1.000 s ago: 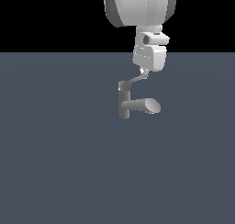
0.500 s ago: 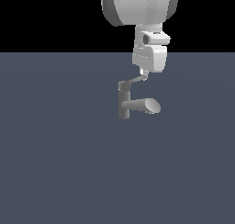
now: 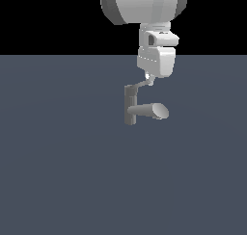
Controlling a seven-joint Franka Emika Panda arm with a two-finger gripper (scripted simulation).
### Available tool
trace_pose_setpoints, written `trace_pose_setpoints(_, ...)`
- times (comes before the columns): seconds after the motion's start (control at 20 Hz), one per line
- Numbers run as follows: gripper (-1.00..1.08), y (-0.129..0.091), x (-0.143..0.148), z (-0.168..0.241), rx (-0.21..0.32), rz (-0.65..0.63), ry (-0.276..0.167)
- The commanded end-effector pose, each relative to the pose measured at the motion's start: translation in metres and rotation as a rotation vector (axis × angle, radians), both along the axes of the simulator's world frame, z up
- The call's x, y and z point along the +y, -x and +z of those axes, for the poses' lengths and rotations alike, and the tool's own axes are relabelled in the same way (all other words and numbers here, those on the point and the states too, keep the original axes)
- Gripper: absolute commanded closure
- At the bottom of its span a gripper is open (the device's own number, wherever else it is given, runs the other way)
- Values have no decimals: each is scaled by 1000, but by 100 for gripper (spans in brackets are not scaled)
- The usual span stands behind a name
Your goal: Turn on the faucet by rotating a designated handle.
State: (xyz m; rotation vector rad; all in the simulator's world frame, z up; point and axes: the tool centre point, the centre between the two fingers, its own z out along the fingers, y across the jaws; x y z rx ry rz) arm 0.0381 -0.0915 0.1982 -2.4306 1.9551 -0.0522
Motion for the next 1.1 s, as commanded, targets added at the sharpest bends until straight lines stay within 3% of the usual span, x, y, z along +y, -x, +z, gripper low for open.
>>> trace_pose_setpoints(0.0, 108, 18, 1, -14, 35, -5, -4)
trace_pose_setpoints(0.2, 108, 28, 4, -15, 38, -8, -4)
trace_pose_setpoints(0.25, 108, 18, -1, -3, 11, -12, 1)
trace_pose_setpoints(0.95, 108, 49, 71, -15, 38, -9, -4)
trace_pose_setpoints(1.0, 108, 49, 71, -15, 38, -9, -4)
trace_pose_setpoints(1.05, 108, 41, 42, -3, 11, -48, 4)
